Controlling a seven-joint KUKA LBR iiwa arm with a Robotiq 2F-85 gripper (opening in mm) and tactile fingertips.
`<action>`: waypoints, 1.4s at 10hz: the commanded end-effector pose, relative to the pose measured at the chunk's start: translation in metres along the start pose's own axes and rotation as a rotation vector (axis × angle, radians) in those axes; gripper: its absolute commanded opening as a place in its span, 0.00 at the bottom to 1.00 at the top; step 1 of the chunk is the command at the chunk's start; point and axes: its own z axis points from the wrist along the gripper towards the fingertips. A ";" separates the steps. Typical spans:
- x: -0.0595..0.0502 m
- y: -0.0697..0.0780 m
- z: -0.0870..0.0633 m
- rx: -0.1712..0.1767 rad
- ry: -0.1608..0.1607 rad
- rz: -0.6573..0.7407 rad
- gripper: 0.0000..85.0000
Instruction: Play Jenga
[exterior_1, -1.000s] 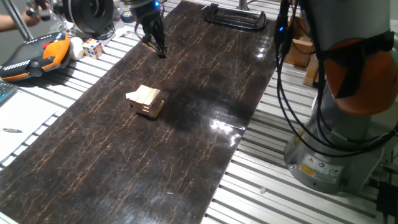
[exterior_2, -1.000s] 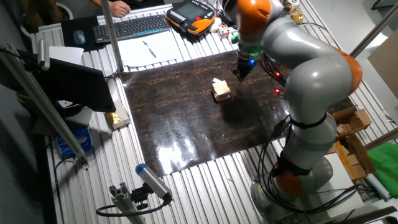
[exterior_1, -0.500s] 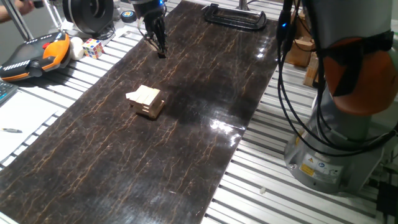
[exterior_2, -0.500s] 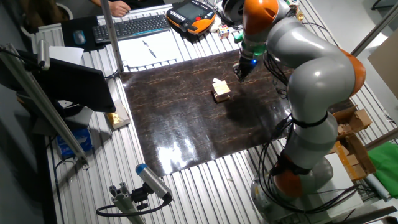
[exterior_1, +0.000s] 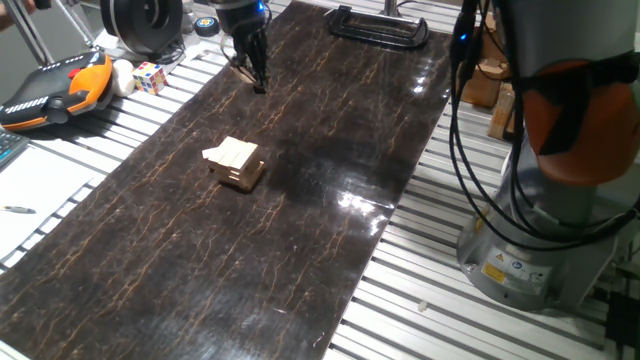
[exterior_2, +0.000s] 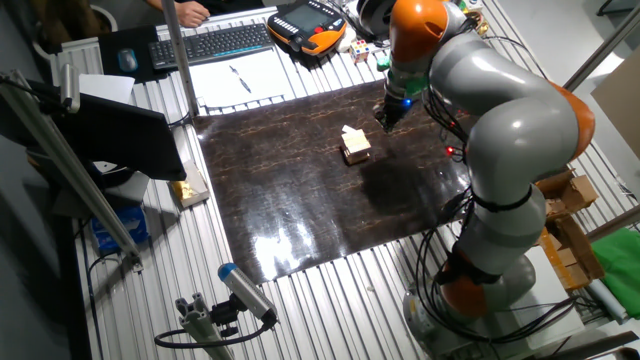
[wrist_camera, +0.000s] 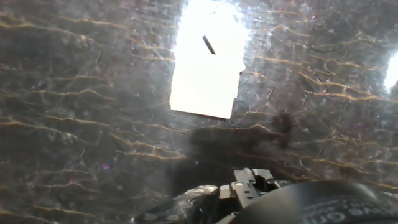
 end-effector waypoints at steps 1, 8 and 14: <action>-0.008 0.002 0.004 0.003 -0.017 0.000 0.01; -0.062 -0.003 0.046 0.003 -0.046 -0.017 0.01; -0.061 -0.002 0.045 0.056 -0.028 -0.109 0.01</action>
